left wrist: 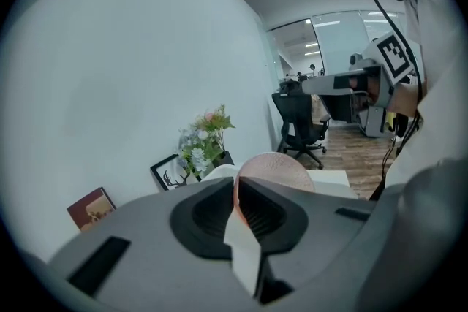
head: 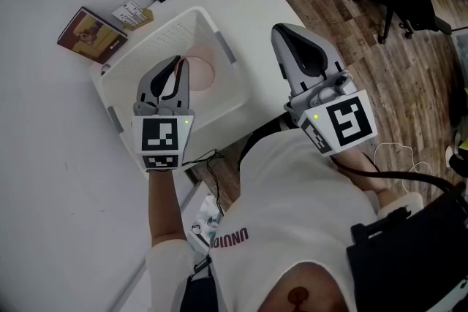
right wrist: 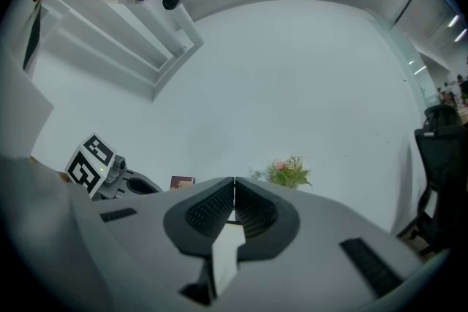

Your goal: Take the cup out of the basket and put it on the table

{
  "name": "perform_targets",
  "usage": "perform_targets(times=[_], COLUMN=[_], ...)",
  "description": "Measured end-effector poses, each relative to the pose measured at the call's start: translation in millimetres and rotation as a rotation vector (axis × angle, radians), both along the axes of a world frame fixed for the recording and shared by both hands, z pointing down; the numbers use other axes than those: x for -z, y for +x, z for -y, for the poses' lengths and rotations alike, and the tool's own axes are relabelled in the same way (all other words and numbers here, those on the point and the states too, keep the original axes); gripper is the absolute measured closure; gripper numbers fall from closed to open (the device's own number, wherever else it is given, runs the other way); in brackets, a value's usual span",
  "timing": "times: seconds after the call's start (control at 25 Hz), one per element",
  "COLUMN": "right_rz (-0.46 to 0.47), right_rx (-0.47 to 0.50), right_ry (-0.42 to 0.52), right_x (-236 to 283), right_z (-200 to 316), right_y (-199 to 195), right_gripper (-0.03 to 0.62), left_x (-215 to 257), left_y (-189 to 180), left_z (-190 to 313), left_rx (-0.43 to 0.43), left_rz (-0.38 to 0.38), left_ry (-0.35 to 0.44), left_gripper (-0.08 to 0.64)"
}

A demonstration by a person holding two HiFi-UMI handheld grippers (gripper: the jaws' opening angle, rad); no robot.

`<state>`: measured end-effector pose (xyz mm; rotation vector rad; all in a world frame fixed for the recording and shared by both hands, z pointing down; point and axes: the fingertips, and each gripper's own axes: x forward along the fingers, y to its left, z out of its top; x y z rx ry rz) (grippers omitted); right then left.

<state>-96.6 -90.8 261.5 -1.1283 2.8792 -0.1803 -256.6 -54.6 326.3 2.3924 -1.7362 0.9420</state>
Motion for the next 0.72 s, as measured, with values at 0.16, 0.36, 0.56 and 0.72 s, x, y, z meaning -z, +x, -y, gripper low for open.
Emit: perform_targets(times=[0.16,0.36,0.56,0.72], right_rz=[0.002,0.003,0.002,0.005], right_rx=[0.006,0.009,0.002,-0.001], right_ry=[0.004,0.01,0.012,0.016], right_x=[0.4,0.4,1.0,2.5], right_z=[-1.7,-6.0,-5.0,-3.9], right_y=[-1.3,-1.4,2.2,4.8], right_gripper=[0.574,0.574,0.574,0.574], left_x=[11.7,26.3,38.6,46.7], left_y=[-0.5,1.6,6.5,10.1], left_z=[-1.1,-3.8,-2.7,-1.8], left_rx=[0.017,0.034,0.042,0.046], left_rz=[0.012,-0.002,-0.019,-0.025], left_ry=[0.052,0.116,0.163,0.195], left_gripper=[0.528,0.528,0.528,0.528])
